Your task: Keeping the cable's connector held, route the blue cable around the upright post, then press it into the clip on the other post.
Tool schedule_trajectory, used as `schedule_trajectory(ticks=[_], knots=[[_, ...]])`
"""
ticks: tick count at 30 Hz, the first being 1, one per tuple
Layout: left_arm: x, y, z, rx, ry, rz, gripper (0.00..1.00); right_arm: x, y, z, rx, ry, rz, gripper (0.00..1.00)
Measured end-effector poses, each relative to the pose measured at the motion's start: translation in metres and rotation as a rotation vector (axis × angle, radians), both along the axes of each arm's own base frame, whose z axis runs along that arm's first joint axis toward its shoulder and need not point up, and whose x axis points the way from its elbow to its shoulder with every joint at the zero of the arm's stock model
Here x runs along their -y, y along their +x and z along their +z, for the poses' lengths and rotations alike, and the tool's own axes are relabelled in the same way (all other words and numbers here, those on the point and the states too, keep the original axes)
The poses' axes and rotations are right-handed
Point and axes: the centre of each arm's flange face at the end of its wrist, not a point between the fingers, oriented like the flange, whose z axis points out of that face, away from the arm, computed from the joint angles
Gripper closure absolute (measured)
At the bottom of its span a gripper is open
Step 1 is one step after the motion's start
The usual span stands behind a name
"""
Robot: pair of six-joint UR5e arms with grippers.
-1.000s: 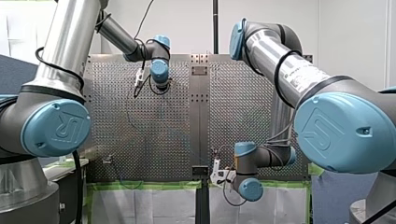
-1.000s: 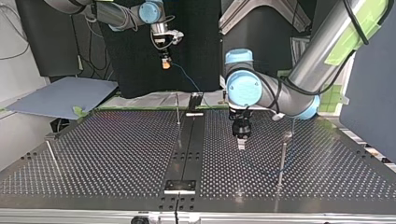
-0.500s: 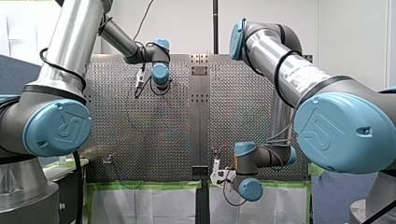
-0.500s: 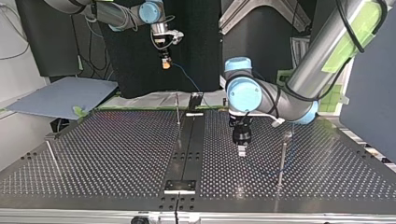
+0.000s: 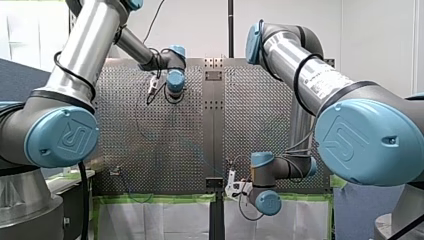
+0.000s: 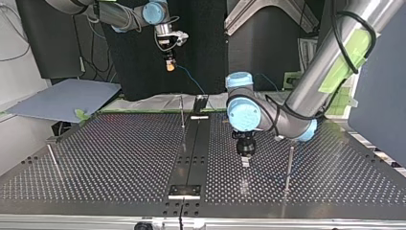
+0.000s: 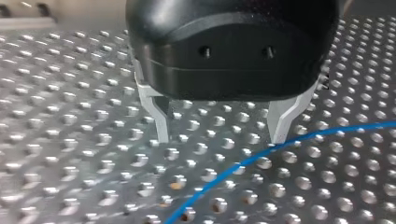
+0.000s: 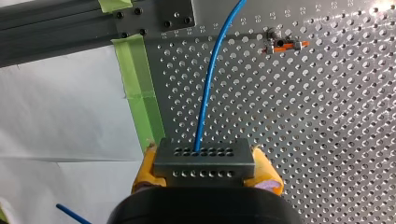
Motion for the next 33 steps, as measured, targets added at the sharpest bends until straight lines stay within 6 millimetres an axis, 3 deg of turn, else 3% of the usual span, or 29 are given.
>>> schedule_trajectory(ticks=[13,21,33], knots=[[-0.012,0.007,-0.008,-0.025,0.1,0.074,0.01,0.0,0.0,0.0,-0.001,0.001,0.0,1.0],[-0.009,0.009,-0.011,-0.025,0.116,0.062,0.01,0.0,0.0,0.0,-0.001,0.001,0.0,1.0],[0.001,0.015,-0.071,-0.122,0.213,0.085,0.01,0.0,0.0,0.0,-0.001,0.001,0.0,1.0]])
